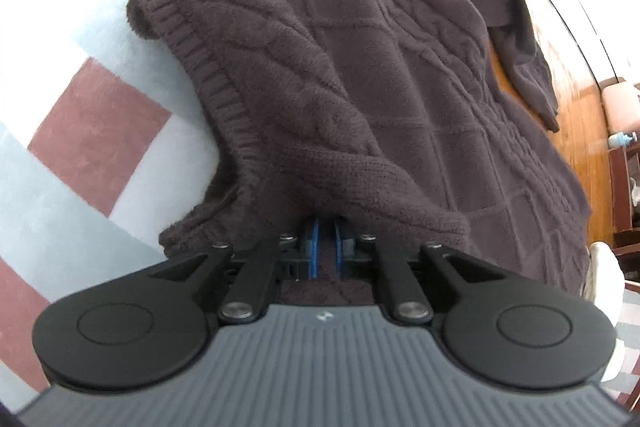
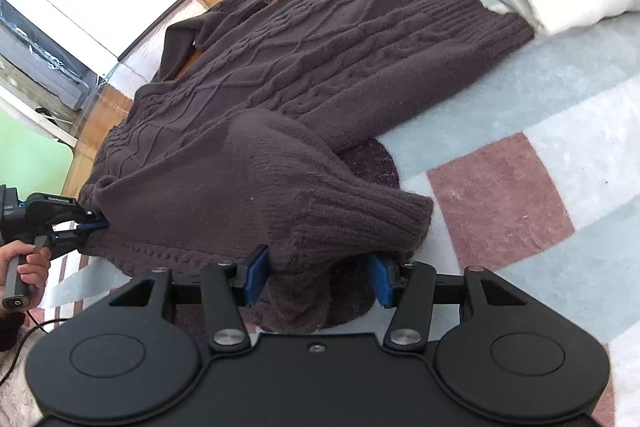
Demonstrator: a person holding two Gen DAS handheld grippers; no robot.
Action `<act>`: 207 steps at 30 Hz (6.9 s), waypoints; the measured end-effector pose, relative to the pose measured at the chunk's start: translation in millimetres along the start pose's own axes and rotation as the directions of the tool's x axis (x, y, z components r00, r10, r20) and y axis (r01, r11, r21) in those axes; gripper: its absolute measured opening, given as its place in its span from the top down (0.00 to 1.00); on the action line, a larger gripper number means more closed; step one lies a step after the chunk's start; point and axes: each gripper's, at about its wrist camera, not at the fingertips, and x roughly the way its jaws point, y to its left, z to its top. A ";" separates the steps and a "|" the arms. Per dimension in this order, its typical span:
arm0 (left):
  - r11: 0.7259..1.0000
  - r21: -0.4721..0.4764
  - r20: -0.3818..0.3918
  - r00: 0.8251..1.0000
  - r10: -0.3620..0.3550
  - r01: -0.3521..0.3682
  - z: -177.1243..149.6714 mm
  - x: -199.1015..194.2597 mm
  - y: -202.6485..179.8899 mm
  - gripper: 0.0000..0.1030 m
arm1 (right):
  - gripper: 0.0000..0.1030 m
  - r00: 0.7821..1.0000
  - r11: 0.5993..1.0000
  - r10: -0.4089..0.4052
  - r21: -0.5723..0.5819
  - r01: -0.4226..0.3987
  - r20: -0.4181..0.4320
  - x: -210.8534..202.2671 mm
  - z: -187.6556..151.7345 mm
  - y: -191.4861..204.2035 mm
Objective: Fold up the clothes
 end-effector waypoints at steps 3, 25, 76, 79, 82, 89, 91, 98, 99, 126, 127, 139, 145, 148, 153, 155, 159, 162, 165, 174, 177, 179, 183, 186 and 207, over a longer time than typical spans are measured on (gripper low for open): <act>0.997 -0.069 -0.036 0.999 0.017 -0.020 -9.5 -15.9 9.3 0.42 | 0.42 1.000 1.000 0.004 0.001 -0.004 -0.002 0.4 0.0 0.3; 0.956 0.090 0.444 0.871 0.211 -0.277 -17.1 -92.5 -21.0 0.96 | 0.73 0.998 0.986 0.063 -0.155 -0.061 0.010 5.0 4.9 24.2; 0.907 -0.031 0.311 0.858 0.408 -0.420 11.6 -117.4 54.0 0.80 | 0.59 0.996 0.955 0.020 -0.294 -0.044 -0.085 -26.1 -4.7 48.3; 0.945 -0.050 0.347 0.881 0.321 -0.324 14.0 -138.6 48.4 0.78 | 0.48 1.000 0.970 0.014 -0.243 -0.014 -0.002 -43.8 10.8 40.3; 0.953 0.026 0.431 0.863 0.262 -0.303 10.6 -152.9 13.0 0.75 | 0.47 0.999 0.976 -0.036 -0.215 0.038 0.013 -57.4 44.2 35.4; 0.932 0.354 0.260 0.965 -0.024 -0.073 14.0 -127.0 -112.5 0.56 | 0.38 0.993 0.988 -0.114 -0.108 0.109 -0.043 -83.8 131.6 36.4; 0.907 0.421 0.153 0.987 -0.058 -0.012 9.5 -105.1 -143.0 0.56 | 0.37 0.990 0.992 -0.121 -0.036 0.119 -0.073 -72.4 140.9 27.9; 0.768 0.623 0.210 0.978 0.016 -0.146 -36.9 -38.9 -194.2 0.55 | 0.37 0.978 0.970 -0.150 0.169 0.174 -0.143 -27.5 161.1 -4.7; 0.743 0.649 0.231 0.973 0.009 -0.161 -47.8 -32.8 -195.2 0.53 | 0.37 0.977 0.965 -0.169 0.179 0.191 -0.130 -18.6 156.5 -11.6; 0.770 0.627 0.117 0.992 0.056 -0.117 -17.4 39.5 -153.7 0.50 | 0.67 0.702 0.705 -0.692 -0.055 0.707 0.168 38.9 124.8 -8.6; 0.770 0.629 0.118 0.992 0.039 -0.105 -15.2 36.7 -151.7 0.50 | 0.64 0.727 0.732 -0.663 -0.046 0.679 0.176 30.1 130.1 -2.5; 0.797 0.602 0.103 0.986 -0.133 0.044 13.0 30.6 -138.0 0.50 | 0.38 0.896 0.846 -0.369 -0.489 0.214 -0.247 -5.6 305.4 94.1; 0.809 0.586 0.168 0.972 -0.162 0.034 22.2 30.1 -123.3 0.50 | 0.38 0.870 0.757 -0.465 -0.583 0.295 -0.163 56.6 335.1 75.0; 0.852 0.522 0.202 0.962 -0.181 0.051 40.4 29.9 -110.4 0.50 | 0.38 0.868 0.736 -0.475 -0.606 0.302 -0.145 78.7 343.6 72.8; 0.874 0.482 0.202 0.965 -0.169 0.052 55.4 40.3 -102.2 0.50 | 0.38 0.872 0.740 -0.474 -0.592 0.319 -0.122 113.1 356.8 73.6; 0.876 0.479 0.194 0.967 -0.166 0.054 56.9 44.7 -99.9 0.50 | 0.38 0.881 0.765 -0.459 -0.554 0.329 -0.111 125.6 363.3 67.0; 0.872 0.487 0.207 0.964 -0.168 0.047 60.4 46.2 -96.6 0.50 | 0.38 0.907 0.829 -0.410 -0.453 0.328 -0.093 151.1 381.0 45.4; 0.879 0.474 0.220 0.962 -0.164 0.041 66.2 46.9 -92.9 0.50 | 0.38 0.907 0.857 -0.413 -0.375 0.354 -0.087 175.4 387.9 24.0; 0.886 0.461 0.211 0.964 -0.164 0.050 74.6 49.8 -90.4 0.50 | 0.38 0.891 0.859 -0.439 -0.343 0.380 -0.112 199.9 390.6 5.7; 0.904 0.428 0.247 0.962 -0.114 -0.004 86.8 41.5 -79.7 0.50 | 0.94 0.858 0.806 -0.502 -0.298 0.511 0.113 210.9 370.0 8.5; 0.925 0.378 0.233 0.963 -0.137 0.040 95.6 47.8 -73.6 0.50 | 0.93 0.803 0.767 -0.580 -0.239 0.595 0.136 210.0 375.6 3.3; 0.928 0.369 0.231 0.962 -0.146 0.052 98.4 48.0 -73.1 0.50 | 0.81 0.793 0.774 -0.600 -0.175 0.609 0.108 212.0 383.3 10.0; 0.917 0.397 0.273 0.950 -0.151 0.031 101.9 36.8 -81.6 0.50 | 0.59 0.848 0.837 -0.504 -0.149 0.526 0.164 215.3 396.6 64.7; 0.906 0.420 0.328 0.940 -0.100 -0.051 109.0 29.5 -89.9 0.48 | 0.43 0.972 0.962 -0.233 -0.141 0.234 0.025 239.6 405.3 99.0; 0.792 0.585 0.226 0.973 0.046 -0.173 189.9 81.3 -176.2 0.30 | 0.94 0.896 0.768 -0.336 -0.466 0.440 0.292 299.4 392.1 164.8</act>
